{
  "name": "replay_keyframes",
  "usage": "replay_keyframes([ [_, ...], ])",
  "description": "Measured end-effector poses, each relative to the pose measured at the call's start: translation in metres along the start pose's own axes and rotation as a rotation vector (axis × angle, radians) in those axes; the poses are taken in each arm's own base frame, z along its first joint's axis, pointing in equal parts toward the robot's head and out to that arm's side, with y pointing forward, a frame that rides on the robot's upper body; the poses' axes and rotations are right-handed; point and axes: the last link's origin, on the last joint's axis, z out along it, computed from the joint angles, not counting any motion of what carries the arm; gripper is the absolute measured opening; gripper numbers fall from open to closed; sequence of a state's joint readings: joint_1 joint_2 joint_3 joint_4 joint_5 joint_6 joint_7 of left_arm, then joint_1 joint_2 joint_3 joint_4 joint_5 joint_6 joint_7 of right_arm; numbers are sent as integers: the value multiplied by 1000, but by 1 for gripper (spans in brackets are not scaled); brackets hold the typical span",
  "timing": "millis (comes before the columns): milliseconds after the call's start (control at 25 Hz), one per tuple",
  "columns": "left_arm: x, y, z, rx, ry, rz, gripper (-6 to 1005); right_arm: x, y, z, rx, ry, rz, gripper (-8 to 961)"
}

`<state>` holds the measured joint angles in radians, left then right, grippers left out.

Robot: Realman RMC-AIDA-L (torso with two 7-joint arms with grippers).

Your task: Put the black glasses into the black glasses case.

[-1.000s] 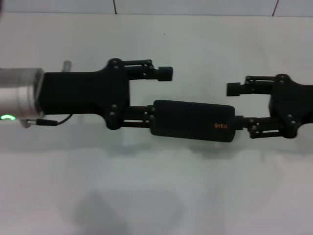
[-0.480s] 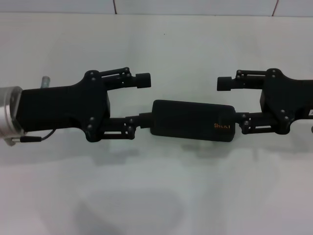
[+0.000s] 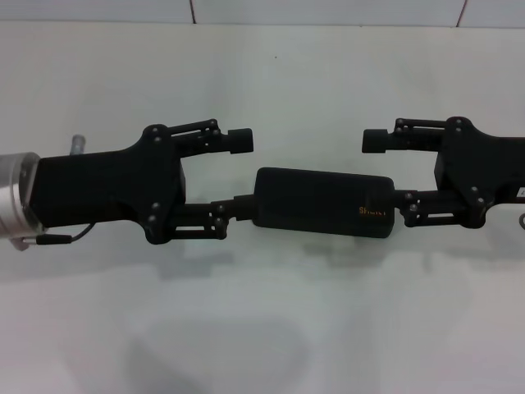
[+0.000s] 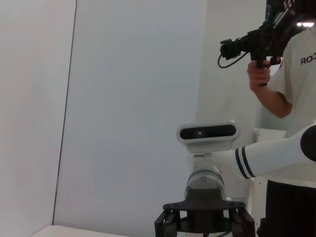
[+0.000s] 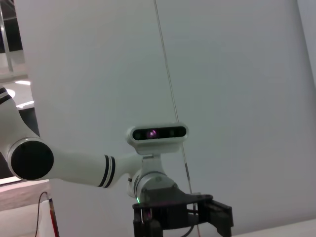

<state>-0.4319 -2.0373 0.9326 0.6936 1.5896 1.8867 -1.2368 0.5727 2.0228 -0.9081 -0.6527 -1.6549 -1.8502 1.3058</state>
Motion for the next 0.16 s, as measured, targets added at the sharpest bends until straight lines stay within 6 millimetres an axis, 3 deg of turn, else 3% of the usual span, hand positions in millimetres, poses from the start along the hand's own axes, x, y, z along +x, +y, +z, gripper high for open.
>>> replay_keyframes([
  [160, -3, -1, 0, 11, -1, -11, 765, 1, 1, -1, 5, -13, -9, 719],
])
